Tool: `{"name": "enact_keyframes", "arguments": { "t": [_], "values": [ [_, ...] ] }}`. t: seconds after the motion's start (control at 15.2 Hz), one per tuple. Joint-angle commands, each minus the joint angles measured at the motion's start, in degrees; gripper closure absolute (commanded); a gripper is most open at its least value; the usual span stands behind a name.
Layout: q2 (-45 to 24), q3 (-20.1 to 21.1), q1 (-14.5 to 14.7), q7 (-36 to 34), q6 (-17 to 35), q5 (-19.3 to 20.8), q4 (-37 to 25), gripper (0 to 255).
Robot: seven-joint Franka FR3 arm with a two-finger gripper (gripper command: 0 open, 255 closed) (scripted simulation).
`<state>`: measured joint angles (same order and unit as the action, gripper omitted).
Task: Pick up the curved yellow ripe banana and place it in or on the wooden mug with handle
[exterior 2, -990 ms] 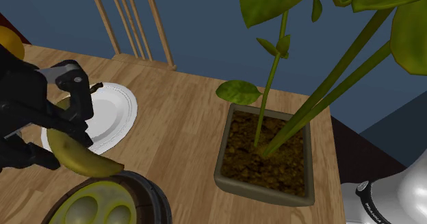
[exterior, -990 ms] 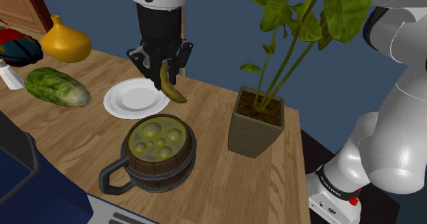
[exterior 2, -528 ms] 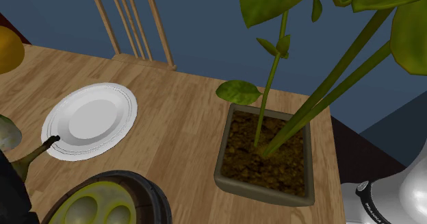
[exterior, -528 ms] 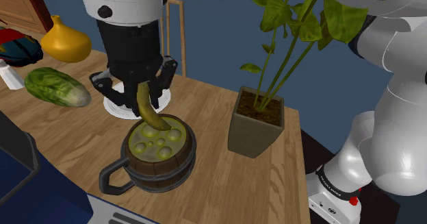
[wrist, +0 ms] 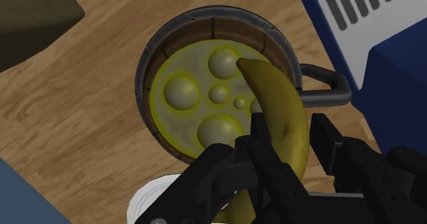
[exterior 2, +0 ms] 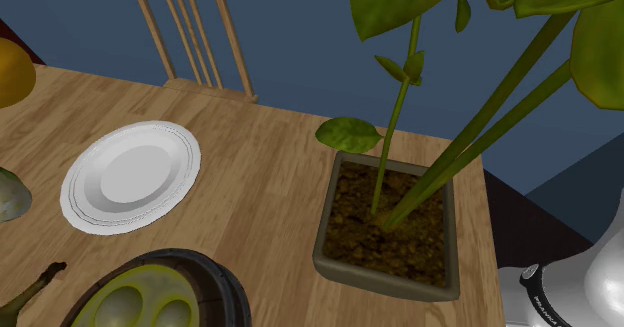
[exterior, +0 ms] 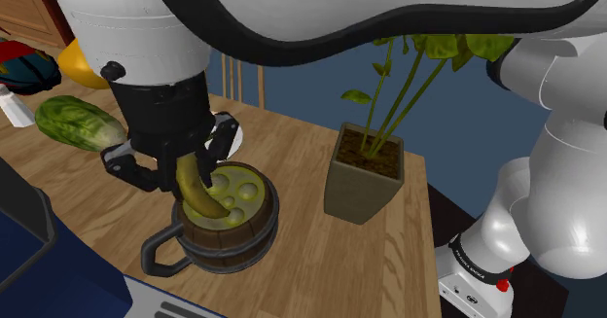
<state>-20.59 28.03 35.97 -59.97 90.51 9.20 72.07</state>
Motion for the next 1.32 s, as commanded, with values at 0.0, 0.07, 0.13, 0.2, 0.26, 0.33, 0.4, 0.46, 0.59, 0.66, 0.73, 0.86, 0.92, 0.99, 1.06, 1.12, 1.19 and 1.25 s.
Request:
{"name": "enact_keyframes", "arguments": {
  "t": [0.0, 0.07, 0.13, 0.2, 0.26, 0.33, 0.4, 0.46, 0.59, 0.66, 0.73, 0.86, 0.92, 0.99, 1.06, 1.12, 1.19, 1.25],
  "values": [
    [0.6, -0.1, -0.5, 0.2, 1.9, -0.3, 2.4, 255],
    [0.8, -0.1, -0.7, 0.2, 2.7, -0.4, 3.5, 255],
    [1.0, -0.1, -0.9, 0.2, 3.6, -0.4, 4.5, 255],
    [1.1, -0.1, -1.0, 0.2, 4.5, -0.5, 5.5, 255],
    [1.3, -0.1, -1.1, 0.2, 5.3, -0.6, 6.5, 255],
    [1.4, -0.1, -1.2, 0.2, 6.1, -0.6, 7.4, 255],
    [1.5, -0.1, -1.3, 0.2, 6.9, -0.6, 8.3, 255],
    [1.6, -0.2, -1.4, 0.2, 7.7, -0.7, 9.2, 255],
    [1.7, -0.2, -1.6, 0.2, 8.7, -0.7, 10.3, 255],
    [1.6, -0.2, -1.6, 0.2, 8.7, -0.7, 10.2, 255],
    [1.6, -0.2, -1.6, 0.2, 8.7, -0.7, 10.2, 255],
    [1.6, -0.2, -1.6, 0.2, 8.7, -0.7, 10.2, 255],
    [1.6, -0.2, -1.6, 0.2, 8.7, -0.7, 10.2, 255],
    [1.6, -0.2, -1.6, 0.2, 8.7, -0.7, 10.2, 255],
    [1.6, -0.2, -1.6, 0.2, 8.7, -0.7, 10.2, 255],
    [1.6, -0.2, -1.6, 0.2, 8.7, -0.7, 10.2, 0],
    [1.6, -0.2, -1.6, 0.2, 8.7, -0.7, 10.2, 0],
    [1.6, -0.2, -1.5, 0.2, 8.7, -0.7, 10.2, 0]
  ]
}}
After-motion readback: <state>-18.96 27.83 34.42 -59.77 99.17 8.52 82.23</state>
